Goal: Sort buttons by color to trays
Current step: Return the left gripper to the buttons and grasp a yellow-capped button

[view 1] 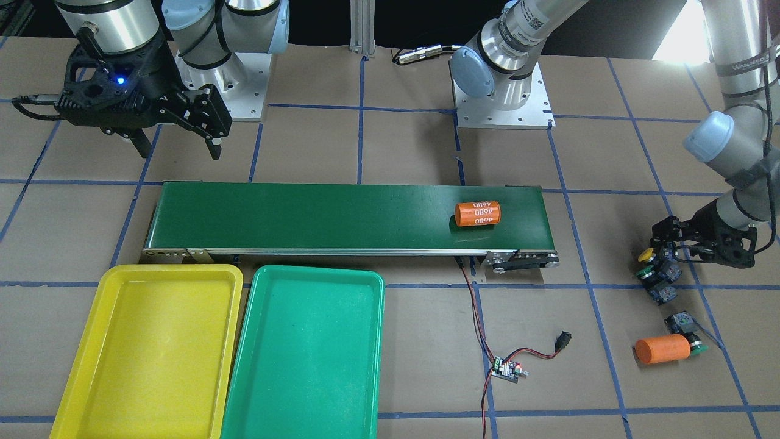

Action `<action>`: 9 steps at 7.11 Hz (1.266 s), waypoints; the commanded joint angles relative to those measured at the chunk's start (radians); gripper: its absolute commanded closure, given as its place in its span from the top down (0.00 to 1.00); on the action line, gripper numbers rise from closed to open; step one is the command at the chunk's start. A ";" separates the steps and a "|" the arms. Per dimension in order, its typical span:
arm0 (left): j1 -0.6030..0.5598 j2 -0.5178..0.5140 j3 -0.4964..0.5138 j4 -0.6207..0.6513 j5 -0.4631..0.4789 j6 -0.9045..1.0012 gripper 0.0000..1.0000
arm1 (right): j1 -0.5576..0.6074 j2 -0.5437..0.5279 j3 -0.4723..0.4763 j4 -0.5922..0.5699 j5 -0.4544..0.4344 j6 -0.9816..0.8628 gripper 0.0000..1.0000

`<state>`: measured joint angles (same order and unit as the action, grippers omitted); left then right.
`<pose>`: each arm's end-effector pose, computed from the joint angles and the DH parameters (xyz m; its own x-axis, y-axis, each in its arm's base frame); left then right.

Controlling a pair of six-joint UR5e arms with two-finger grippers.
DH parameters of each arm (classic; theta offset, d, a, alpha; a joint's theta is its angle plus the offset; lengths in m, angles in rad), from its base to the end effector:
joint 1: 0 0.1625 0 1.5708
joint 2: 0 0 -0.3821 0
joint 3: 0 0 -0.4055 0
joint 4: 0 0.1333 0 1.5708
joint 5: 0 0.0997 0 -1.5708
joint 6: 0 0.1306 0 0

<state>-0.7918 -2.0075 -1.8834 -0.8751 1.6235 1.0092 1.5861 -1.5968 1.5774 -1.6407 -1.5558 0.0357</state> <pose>0.2972 -0.4810 0.0970 -0.9733 0.2289 0.0173 0.2296 0.9706 0.0731 0.1430 -0.5043 0.4312 -0.9997 0.0189 -0.0181 0.0205 0.9959 -0.0886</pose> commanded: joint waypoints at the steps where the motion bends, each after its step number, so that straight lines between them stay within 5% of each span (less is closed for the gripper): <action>1: -0.001 -0.008 -0.003 0.034 -0.002 0.016 0.39 | 0.000 -0.002 0.000 -0.001 0.000 0.000 1.00; 2: -0.007 0.010 -0.005 0.031 -0.001 0.005 0.15 | 0.000 0.000 0.000 0.005 0.002 -0.002 1.00; 3: -0.015 0.030 -0.006 0.019 0.001 0.000 0.09 | 0.002 0.000 0.003 0.007 0.003 -0.010 1.00; 6: -0.073 0.168 -0.040 -0.097 -0.002 -0.081 0.08 | 0.000 0.021 0.001 0.002 0.002 -0.005 1.00; 9: -0.309 0.350 -0.120 -0.209 -0.034 -0.413 0.08 | 0.002 0.028 0.001 0.013 0.002 -0.003 1.00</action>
<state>-0.9953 -1.7225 -1.9579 -1.0601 1.6053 0.7475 1.5864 -1.5719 1.5781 -1.6312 -1.5543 0.0295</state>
